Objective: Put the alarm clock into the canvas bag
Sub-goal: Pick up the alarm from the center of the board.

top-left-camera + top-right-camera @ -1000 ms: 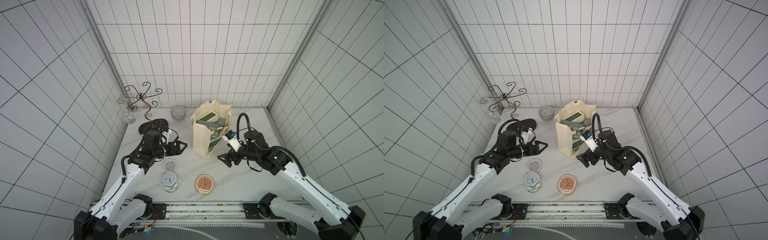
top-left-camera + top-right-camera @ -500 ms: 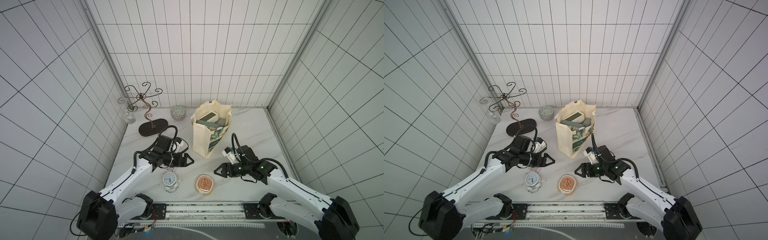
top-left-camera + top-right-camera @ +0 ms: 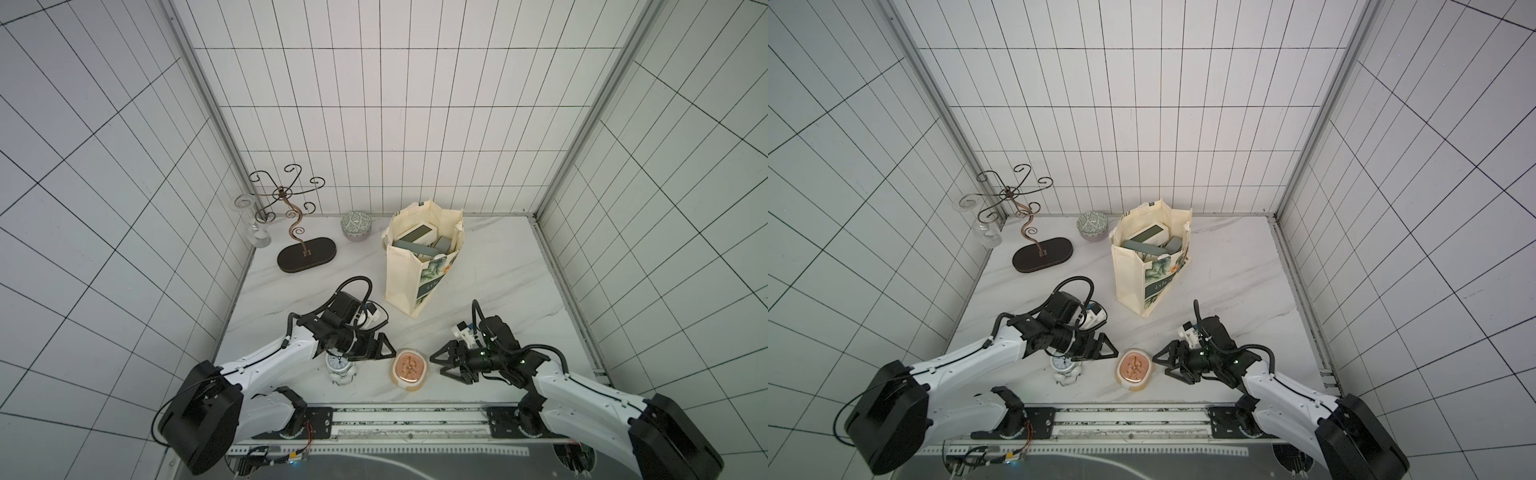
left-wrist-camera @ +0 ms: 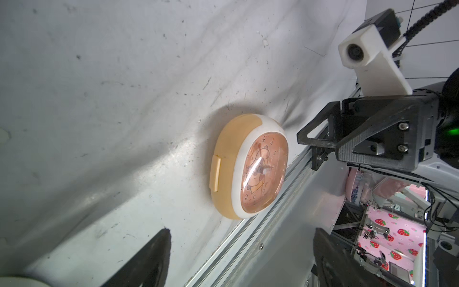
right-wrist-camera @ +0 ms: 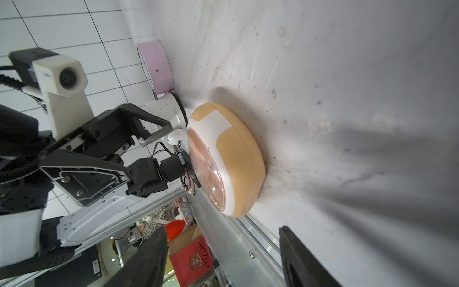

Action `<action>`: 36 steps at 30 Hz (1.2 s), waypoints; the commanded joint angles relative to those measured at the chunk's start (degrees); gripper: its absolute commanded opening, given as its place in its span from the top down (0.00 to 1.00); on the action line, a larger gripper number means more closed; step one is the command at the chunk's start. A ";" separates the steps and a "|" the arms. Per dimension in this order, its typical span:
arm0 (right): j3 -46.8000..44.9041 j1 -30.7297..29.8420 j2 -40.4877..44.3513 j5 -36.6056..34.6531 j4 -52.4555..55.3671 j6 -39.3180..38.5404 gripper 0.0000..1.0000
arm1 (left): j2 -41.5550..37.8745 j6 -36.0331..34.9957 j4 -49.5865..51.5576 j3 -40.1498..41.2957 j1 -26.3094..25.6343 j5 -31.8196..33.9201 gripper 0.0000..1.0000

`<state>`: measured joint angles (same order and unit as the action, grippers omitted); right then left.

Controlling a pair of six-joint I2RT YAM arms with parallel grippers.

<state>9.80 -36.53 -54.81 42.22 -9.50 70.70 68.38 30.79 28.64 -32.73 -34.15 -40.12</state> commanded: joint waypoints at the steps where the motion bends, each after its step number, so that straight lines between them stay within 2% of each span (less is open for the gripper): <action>1: -4.57 -0.77 -1.78 0.84 -11.35 7.17 0.32 | -0.20 3.93 -7.41 2.76 -0.48 -1.52 0.13; 8: -6.72 -3.32 -7.98 0.29 -21.41 9.80 0.35 | -1.76 9.39 -17.91 8.08 -0.65 -3.48 0.19; 22: -7.69 -7.47 -23.07 -2.47 -42.70 13.78 0.36 | 2.91 10.07 -23.56 9.47 -2.16 -4.53 0.23; 29: -7.54 -8.32 -32.10 -4.57 -56.70 18.68 0.37 | 6.09 9.47 -24.34 8.74 -2.85 -5.08 0.24; 36: -6.21 -9.42 -40.13 -7.41 -68.59 23.26 0.42 | 8.08 9.28 -25.17 8.66 -2.85 -5.49 0.25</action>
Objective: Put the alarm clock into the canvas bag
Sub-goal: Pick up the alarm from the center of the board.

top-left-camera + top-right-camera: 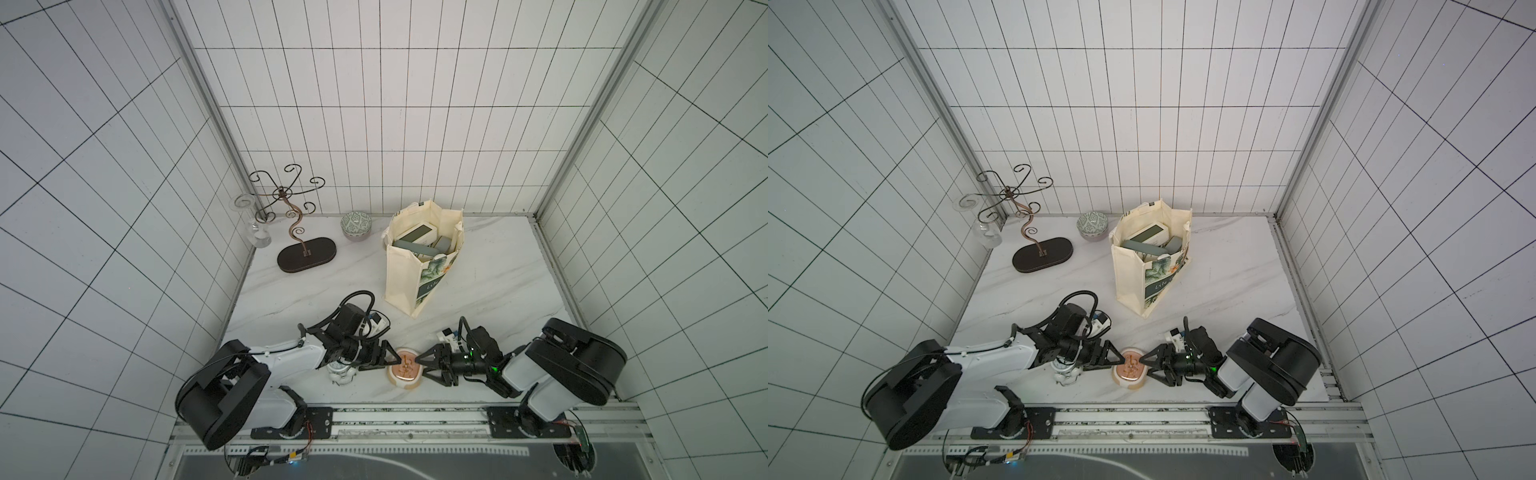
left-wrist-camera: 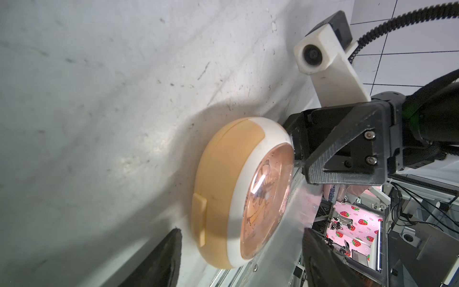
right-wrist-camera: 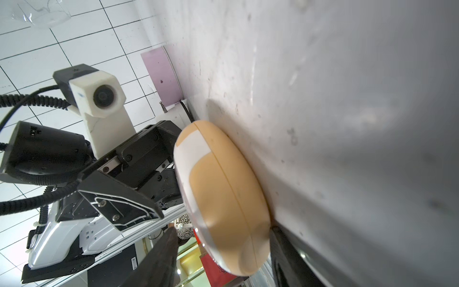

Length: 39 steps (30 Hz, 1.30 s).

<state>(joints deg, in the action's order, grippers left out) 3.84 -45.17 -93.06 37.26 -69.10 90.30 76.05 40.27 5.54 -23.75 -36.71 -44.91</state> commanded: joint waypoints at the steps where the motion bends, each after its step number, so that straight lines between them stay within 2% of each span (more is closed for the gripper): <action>1: 0.06 -0.91 -2.56 -2.69 -9.91 3.96 0.42 | 0.50 -0.13 -2.19 -0.25 -0.29 -0.54 0.25; 17: 3.98 -1.38 -10.70 -7.47 -21.04 5.80 0.45 | 1.48 3.65 -7.97 1.16 -0.29 -1.06 0.27; 30: 7.46 -1.32 -11.22 -8.25 -20.76 4.80 0.45 | 2.31 9.11 -16.18 2.20 -0.21 -0.56 0.28; 34: 7.59 -0.94 -11.79 -8.34 -22.44 5.24 0.46 | 2.15 9.39 -16.31 2.30 -0.21 -0.10 0.31; 39: 7.28 0.11 -11.98 -8.32 -23.83 5.51 0.46 | 3.00 9.88 -17.29 2.32 -0.21 -0.05 0.39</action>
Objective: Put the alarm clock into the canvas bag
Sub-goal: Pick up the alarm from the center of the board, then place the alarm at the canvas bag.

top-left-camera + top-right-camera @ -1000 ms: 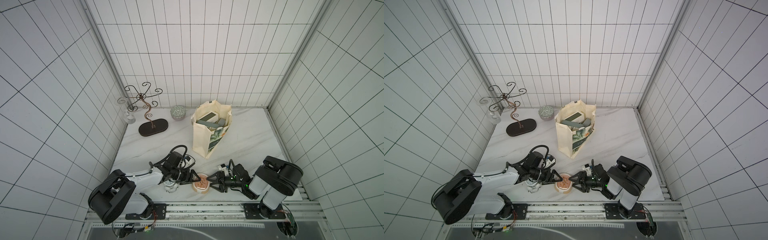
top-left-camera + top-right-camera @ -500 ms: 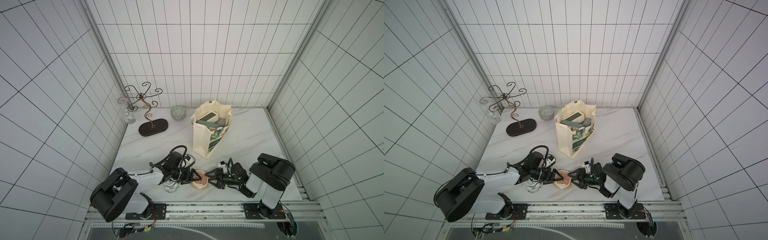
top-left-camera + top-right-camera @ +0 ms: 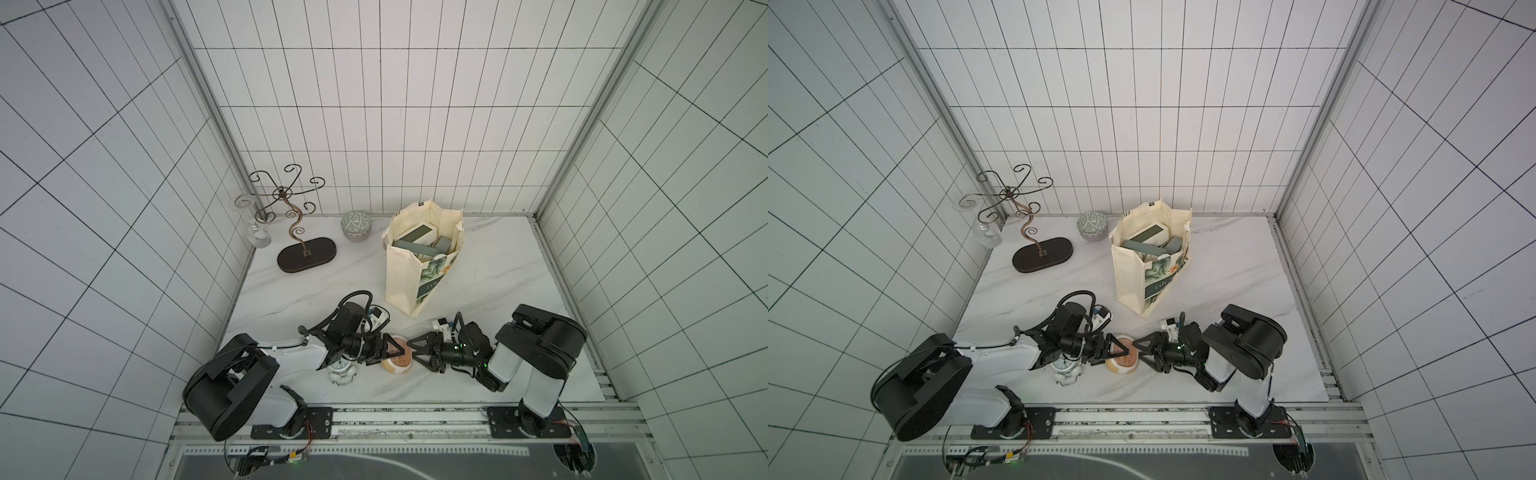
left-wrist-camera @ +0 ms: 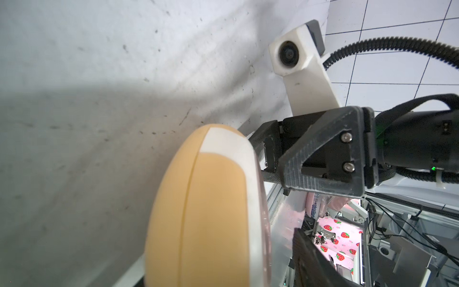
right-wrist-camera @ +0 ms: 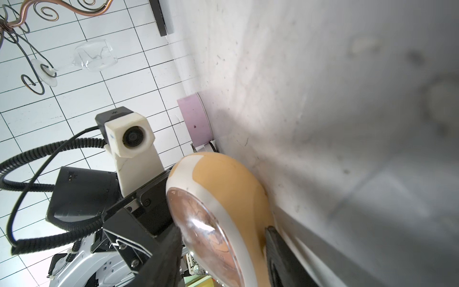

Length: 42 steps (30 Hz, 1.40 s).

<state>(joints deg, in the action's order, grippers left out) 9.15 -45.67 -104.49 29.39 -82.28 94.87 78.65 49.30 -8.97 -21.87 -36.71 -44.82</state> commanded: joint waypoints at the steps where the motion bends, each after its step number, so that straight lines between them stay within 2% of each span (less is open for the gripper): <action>1: 1.93 0.88 -0.46 -0.38 -10.81 0.94 0.46 | 0.52 0.93 -3.01 0.35 -0.16 -0.14 0.41; 11: 1.96 3.21 1.46 1.41 -10.49 -0.25 0.47 | 1.73 1.74 -3.75 -0.27 0.09 0.01 0.58; 15: 0.90 6.00 6.81 2.61 -4.24 -3.77 0.48 | -2.95 2.33 -1.91 -0.72 3.30 -1.75 0.67; 17: 0.68 7.92 11.93 3.19 4.25 -7.97 0.47 | -8.26 -0.47 5.29 -2.82 6.22 -2.04 0.71; 22: 3.49 13.85 32.97 -0.73 39.51 -26.75 0.44 | -24.46 -11.98 26.83 -13.52 14.39 3.77 0.65; 25: 8.11 17.71 46.24 -6.48 59.35 -36.94 0.44 | -30.26 -14.97 32.44 -21.09 19.53 9.14 0.65; 28: 14.28 21.29 55.46 -11.77 72.67 -47.11 0.44 | -30.93 -16.81 32.60 -28.95 21.15 13.08 0.63; 31: 19.94 27.24 58.50 -11.64 79.61 -55.58 0.43 | -27.89 -14.82 24.08 -34.10 21.02 13.56 0.63; 34: 24.95 33.62 56.05 -5.31 80.61 -61.07 0.43 | -19.69 -13.34 14.65 -40.21 18.81 16.05 0.64; 39: 33.32 38.76 48.15 1.78 82.73 -68.23 0.42 | 1.50 -19.27 16.86 -60.77 9.46 19.29 0.66; 42: 35.83 41.31 46.59 1.82 82.73 -69.57 0.42 | 11.08 -19.76 16.79 -68.23 6.44 21.19 0.66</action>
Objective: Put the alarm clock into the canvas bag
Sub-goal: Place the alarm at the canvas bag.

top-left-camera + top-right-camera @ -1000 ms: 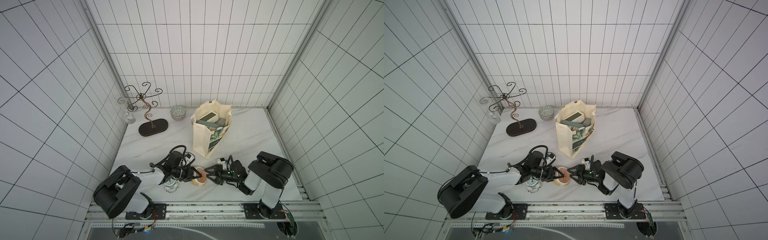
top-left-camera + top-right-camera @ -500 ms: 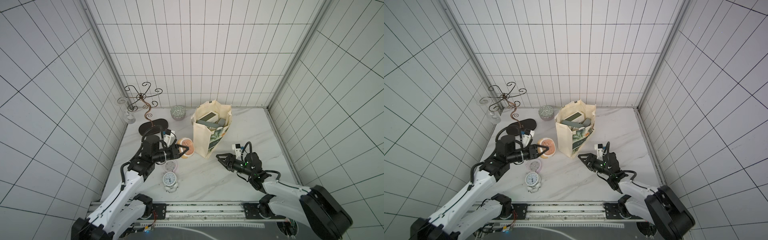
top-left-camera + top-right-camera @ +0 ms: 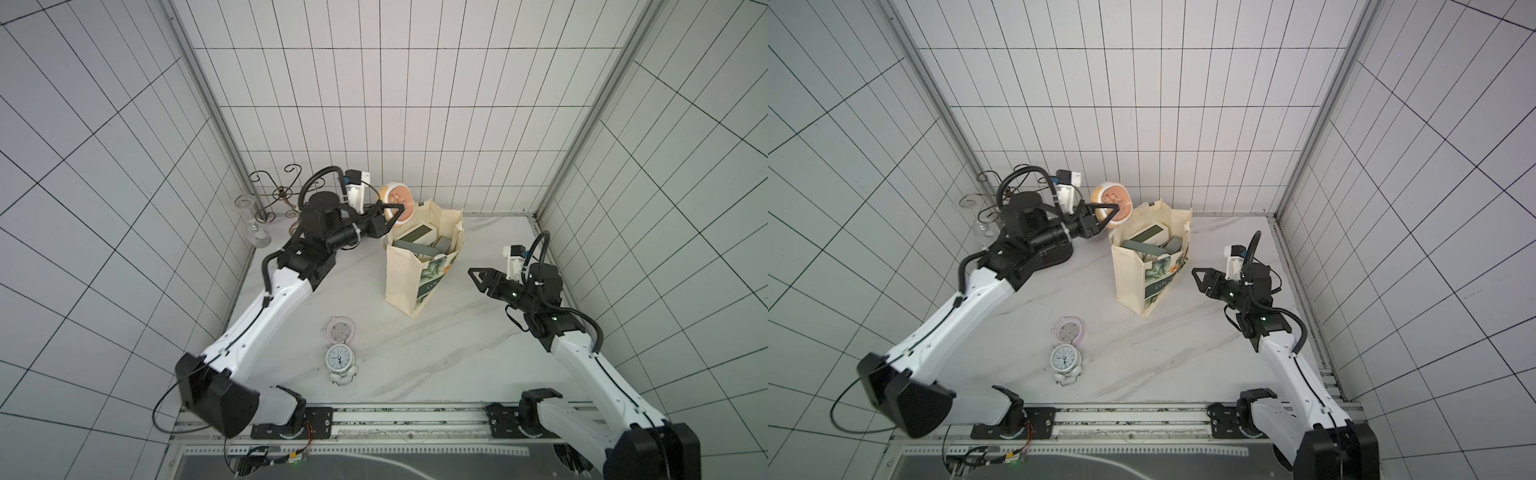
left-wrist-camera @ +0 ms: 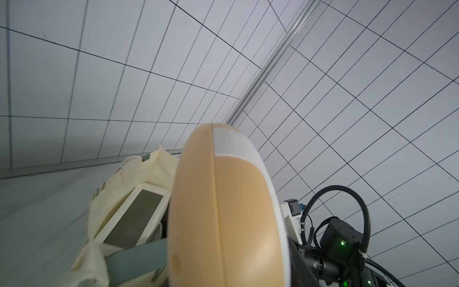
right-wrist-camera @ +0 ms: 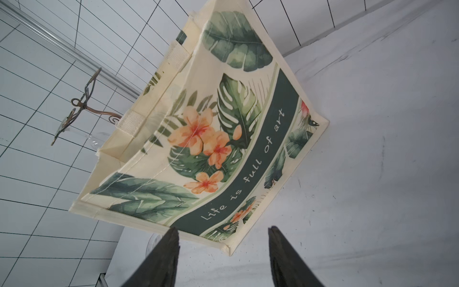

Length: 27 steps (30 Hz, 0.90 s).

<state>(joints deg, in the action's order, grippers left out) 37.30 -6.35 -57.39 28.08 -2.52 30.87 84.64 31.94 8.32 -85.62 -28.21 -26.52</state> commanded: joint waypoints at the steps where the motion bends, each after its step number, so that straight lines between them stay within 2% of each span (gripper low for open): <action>1: 8.47 2.84 -0.99 3.34 2.99 -5.97 0.42 | 8.19 -2.21 -0.49 -6.72 -2.39 2.34 0.66; 9: 11.21 7.84 -3.13 5.97 3.05 -6.40 0.41 | 26.30 4.39 -1.99 -16.60 -3.77 -6.46 0.67; 18: 10.95 9.51 -3.87 8.55 2.64 -5.47 0.41 | 39.10 11.47 -0.06 -23.08 -2.92 -10.32 0.65; 20: 10.95 9.64 -3.72 8.78 2.66 -5.47 0.41 | 41.57 12.45 1.91 -24.53 -2.60 -10.44 0.61; 24: 11.30 9.84 -3.27 9.96 2.74 -6.77 0.40 | 44.02 12.47 5.55 -25.27 -1.90 -9.83 0.38; 27: 11.77 9.86 -3.00 10.07 3.12 -7.95 0.35 | 43.65 11.73 6.10 -24.77 -1.43 -9.78 0.31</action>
<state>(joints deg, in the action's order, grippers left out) 42.74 2.92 -61.08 36.53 0.08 25.17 126.61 43.24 11.29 -110.54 -30.15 -35.92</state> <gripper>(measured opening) 0.641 0.679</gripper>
